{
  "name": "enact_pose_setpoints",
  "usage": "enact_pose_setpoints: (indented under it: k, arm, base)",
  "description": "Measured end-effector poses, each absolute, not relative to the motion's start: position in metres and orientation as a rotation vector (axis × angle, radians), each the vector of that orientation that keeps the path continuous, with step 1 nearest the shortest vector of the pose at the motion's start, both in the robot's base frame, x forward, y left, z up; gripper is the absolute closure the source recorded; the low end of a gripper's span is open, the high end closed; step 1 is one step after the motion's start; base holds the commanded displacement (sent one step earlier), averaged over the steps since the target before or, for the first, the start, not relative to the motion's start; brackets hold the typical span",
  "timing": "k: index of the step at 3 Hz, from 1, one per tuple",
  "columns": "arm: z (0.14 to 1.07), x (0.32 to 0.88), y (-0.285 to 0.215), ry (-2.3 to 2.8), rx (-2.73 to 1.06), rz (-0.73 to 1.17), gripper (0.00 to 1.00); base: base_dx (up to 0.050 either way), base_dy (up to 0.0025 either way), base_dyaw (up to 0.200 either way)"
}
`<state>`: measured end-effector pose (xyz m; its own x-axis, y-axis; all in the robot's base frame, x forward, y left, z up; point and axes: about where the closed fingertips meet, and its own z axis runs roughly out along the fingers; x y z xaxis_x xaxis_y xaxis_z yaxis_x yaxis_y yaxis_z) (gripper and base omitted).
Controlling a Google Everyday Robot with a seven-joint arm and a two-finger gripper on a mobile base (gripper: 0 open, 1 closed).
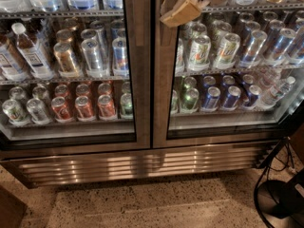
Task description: Open right fridge door
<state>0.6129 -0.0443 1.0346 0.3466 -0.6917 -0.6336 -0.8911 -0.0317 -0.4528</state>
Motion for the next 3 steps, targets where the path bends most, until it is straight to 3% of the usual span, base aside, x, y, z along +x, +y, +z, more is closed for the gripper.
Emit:
enact_pose_setpoints:
  k: [3]
  arm:
    - [1.0339, 0.6116, -0.0419, 1.364, -1.782, 0.369, 1.00]
  base:
    - [0.000, 0.00000, 0.000]
